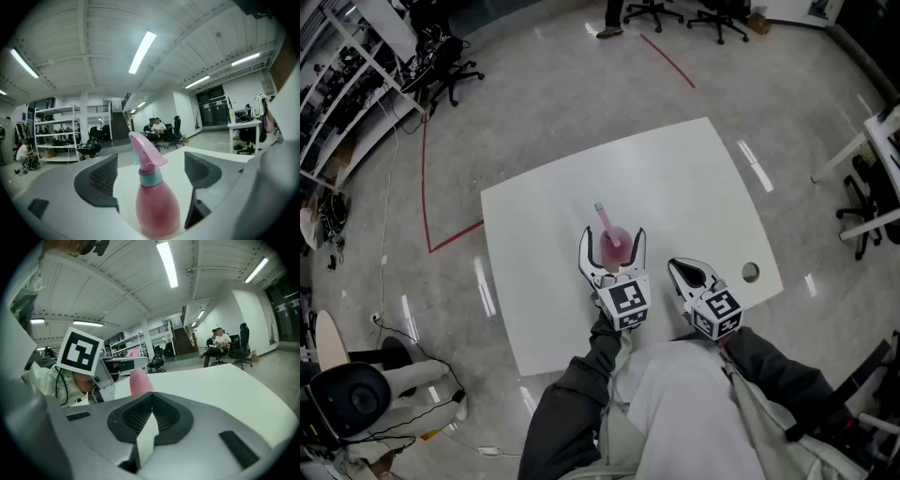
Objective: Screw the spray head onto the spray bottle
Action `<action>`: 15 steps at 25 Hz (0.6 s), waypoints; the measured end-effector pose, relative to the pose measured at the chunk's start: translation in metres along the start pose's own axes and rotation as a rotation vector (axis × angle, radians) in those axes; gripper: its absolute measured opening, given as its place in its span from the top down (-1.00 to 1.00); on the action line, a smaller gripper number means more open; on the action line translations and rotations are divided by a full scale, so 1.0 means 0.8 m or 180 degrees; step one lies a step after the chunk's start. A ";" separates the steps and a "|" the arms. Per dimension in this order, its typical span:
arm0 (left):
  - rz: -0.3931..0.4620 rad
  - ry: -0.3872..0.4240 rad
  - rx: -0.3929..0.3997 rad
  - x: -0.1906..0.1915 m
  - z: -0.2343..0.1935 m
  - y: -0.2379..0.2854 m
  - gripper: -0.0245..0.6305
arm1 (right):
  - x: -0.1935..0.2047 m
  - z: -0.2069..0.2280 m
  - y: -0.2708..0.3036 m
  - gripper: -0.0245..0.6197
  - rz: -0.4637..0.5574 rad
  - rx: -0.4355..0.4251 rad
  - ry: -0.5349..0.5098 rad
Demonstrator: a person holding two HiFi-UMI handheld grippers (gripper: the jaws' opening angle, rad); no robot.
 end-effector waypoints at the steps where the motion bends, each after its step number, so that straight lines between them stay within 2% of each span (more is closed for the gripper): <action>1: 0.0049 0.0018 -0.0040 0.001 -0.003 0.005 -0.41 | 0.001 0.001 -0.001 0.94 -0.0006 0.0006 0.0003; 4: 0.0088 0.0042 -0.0085 0.009 -0.011 0.020 -0.41 | 0.003 0.002 -0.001 0.94 -0.0016 0.0016 0.0010; 8: -0.0070 0.0089 0.0106 0.025 -0.007 0.030 -0.36 | 0.004 0.001 0.000 0.94 -0.0028 0.0009 0.0010; 10: -0.0138 0.0188 0.0108 0.034 -0.005 0.027 0.29 | 0.005 0.000 0.000 0.94 -0.0037 0.0000 0.0005; 11: -0.0122 0.0204 0.0107 0.034 -0.006 0.025 0.39 | 0.006 -0.001 0.000 0.94 -0.0038 -0.0004 0.0002; 13: -0.0073 0.0142 0.0144 0.032 -0.006 0.022 0.41 | 0.006 0.000 0.000 0.94 -0.0040 0.0002 -0.0002; 15: -0.0030 -0.0037 0.0176 0.029 -0.008 0.018 0.44 | 0.006 0.001 -0.002 0.94 -0.0043 0.0018 -0.0005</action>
Point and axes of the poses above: the fingertips, and each gripper's own axes: y forward along the fingers, z to its right, x out of its underside, the point moved 4 cm from there along -y, backward along the fingers, and after that the axes turned 15 degrees about z, right-handed, at the moved point
